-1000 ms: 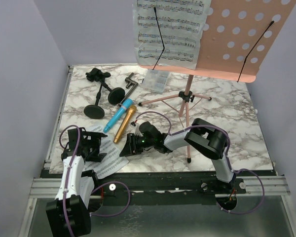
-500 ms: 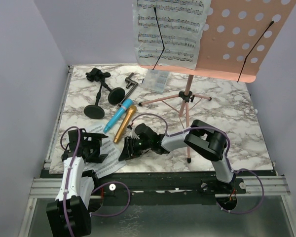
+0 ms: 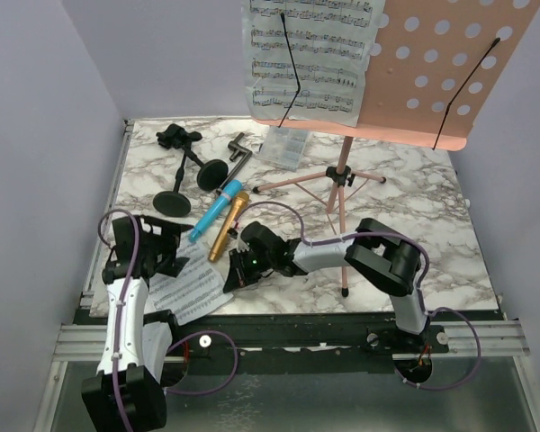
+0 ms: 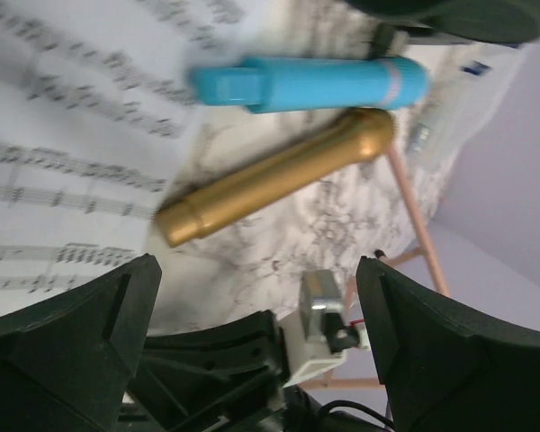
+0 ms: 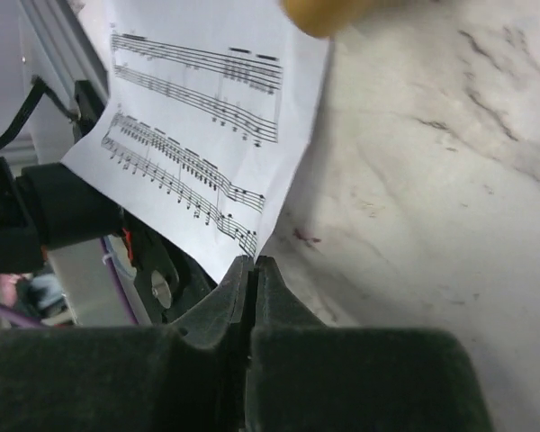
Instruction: Set up the instrument practice props
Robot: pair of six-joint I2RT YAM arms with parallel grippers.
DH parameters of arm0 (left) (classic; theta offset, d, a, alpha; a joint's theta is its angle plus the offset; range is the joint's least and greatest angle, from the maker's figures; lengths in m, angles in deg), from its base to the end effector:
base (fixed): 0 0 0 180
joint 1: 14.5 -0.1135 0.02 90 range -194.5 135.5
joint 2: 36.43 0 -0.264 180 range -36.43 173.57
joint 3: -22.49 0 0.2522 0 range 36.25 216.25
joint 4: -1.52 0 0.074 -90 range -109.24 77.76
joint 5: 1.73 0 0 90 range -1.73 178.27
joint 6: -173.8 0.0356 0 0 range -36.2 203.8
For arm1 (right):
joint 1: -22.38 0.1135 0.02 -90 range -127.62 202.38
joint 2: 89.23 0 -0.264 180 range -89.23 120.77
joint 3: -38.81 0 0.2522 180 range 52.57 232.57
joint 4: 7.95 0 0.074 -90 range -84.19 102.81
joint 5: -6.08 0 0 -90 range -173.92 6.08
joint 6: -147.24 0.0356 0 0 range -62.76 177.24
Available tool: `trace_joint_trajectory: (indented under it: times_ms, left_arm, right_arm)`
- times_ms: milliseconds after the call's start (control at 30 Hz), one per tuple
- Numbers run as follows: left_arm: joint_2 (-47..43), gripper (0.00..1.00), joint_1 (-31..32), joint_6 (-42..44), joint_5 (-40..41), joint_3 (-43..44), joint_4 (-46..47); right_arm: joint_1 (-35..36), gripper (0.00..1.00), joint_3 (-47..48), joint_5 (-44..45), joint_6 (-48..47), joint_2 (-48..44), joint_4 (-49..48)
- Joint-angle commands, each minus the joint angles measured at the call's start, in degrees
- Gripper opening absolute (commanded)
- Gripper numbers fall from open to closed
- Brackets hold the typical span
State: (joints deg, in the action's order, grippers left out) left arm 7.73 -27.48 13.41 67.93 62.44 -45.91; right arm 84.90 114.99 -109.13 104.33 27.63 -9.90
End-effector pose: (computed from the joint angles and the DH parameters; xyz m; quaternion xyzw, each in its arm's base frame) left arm 0.1477 0.0214 0.1947 -0.5749 0.7329 -0.3016 0.2035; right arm 0.1773 0.3737 0.1182 -0.2117 0.8592 0.4584 0.0826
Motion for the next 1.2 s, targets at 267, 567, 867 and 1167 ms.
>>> trace_joint_trajectory:
  times_ms: [267,567,867,1167]
  left_arm:
    - [4.0,0.99,1.85,23.12,10.71,24.51,-5.87]
    - [2.86,0.99,2.69,24.53,0.05,19.4,-0.86]
    - [7.75,0.99,2.78,18.06,-13.54,10.08,8.81]
    - [8.73,0.99,4.08,12.12,-19.21,5.54,15.75]
  right_arm:
    - [0.24,0.0,10.42,-6.27,-23.03,-13.93,24.51]
    - [0.26,0.0,4.31,8.25,-22.34,-26.99,39.13]
    - [0.23,0.0,-18.83,2.97,-12.49,-41.74,32.71]
    - [0.23,0.0,-22.42,24.56,-5.11,-50.33,40.49]
